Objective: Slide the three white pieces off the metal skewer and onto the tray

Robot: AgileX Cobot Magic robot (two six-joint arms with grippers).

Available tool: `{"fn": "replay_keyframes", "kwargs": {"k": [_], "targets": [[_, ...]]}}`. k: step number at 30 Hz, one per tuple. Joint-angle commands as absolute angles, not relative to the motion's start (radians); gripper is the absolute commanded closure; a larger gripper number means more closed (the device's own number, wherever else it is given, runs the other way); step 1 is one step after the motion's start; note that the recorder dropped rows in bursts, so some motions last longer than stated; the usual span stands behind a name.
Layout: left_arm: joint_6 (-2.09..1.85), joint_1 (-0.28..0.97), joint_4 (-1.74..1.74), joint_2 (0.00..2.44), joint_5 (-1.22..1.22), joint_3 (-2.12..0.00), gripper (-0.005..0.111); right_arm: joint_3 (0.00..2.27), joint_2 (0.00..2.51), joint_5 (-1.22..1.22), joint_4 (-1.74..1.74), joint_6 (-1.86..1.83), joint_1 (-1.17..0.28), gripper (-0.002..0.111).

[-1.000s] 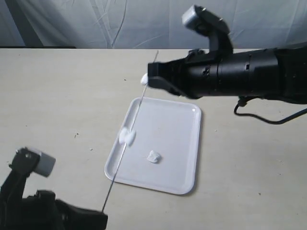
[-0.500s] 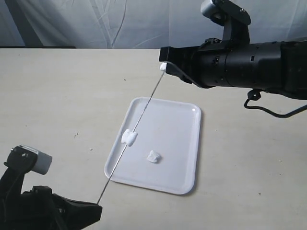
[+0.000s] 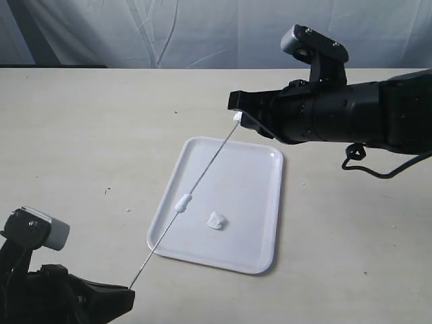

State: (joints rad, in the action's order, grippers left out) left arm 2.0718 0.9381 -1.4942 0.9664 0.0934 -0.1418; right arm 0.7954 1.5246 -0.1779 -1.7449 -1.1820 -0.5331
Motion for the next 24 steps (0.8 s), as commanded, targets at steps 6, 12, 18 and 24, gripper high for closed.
{"fn": "replay_keyframes", "kwargs": {"k": [6,12,18,24], "targets": [[2.086,0.940,-1.473,0.966,0.193,-0.084,0.107,0.882,1.520,-0.044,-1.744,-1.185,-0.530,0.108],[2.086,0.940,-1.473,0.966,0.207,-0.084,0.107,0.926,1.520,0.056,-1.744,-1.185,-0.530,0.108],[2.086,0.940,-1.473,0.966,0.209,-0.084,0.107,0.962,1.520,0.041,-1.744,-1.185,-0.530,0.108],[2.085,0.940,-1.473,0.966,0.144,-0.084,0.107,0.949,1.520,-0.056,-1.744,-1.185,-0.531,0.108]]}}
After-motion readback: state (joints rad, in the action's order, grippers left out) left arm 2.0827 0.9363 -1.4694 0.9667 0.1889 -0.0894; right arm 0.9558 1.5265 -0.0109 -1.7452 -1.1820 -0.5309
